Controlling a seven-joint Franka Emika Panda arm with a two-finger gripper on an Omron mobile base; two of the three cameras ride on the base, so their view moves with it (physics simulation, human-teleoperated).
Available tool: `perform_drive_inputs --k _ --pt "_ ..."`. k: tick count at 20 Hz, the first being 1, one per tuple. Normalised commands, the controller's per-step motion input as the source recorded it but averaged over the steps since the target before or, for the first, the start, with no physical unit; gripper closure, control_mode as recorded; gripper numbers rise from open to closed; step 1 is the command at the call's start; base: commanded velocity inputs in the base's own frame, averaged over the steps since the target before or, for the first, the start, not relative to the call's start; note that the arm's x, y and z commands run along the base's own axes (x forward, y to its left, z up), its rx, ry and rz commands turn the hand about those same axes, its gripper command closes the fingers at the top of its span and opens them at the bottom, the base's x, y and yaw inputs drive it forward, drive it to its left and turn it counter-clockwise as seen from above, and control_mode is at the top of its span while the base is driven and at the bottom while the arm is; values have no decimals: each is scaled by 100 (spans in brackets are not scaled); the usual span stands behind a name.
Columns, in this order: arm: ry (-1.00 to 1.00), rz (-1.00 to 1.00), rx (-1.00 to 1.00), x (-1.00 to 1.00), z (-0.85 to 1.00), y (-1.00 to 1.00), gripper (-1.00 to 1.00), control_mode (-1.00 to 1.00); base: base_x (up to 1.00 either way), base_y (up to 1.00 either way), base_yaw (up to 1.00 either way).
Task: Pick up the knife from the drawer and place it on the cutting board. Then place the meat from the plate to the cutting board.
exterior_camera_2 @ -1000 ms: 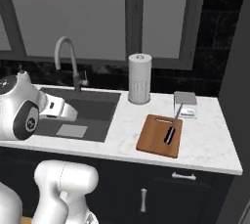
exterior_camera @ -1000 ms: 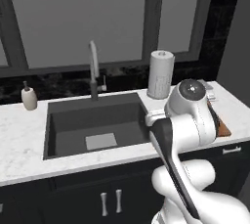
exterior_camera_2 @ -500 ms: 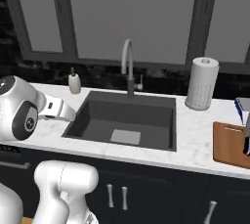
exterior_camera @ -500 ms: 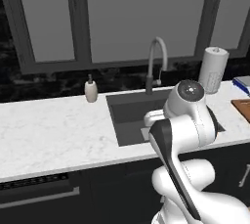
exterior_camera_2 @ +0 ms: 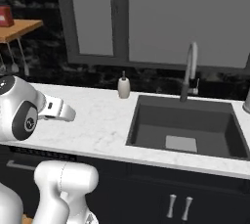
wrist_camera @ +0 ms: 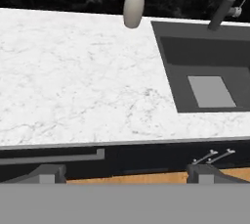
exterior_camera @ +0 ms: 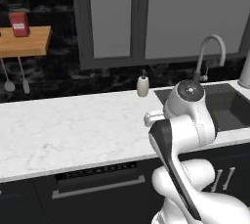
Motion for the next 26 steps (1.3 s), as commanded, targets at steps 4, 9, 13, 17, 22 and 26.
perform_drive_inputs --k 4,9,13,17,22,26 --pt "0 0 0 0 0 0 -100 100 -1 100 0" --pt "0 0 0 0 0 0 -100 100 -1 100 0" --pt "0 0 0 0 0 0 -100 100 0 100 6" --pt "0 0 0 0 0 0 -100 100 0 100 13" --pt "0 0 0 0 0 0 -100 100 0 100 10" --pt "0 0 0 0 0 0 -100 100 0 100 0"
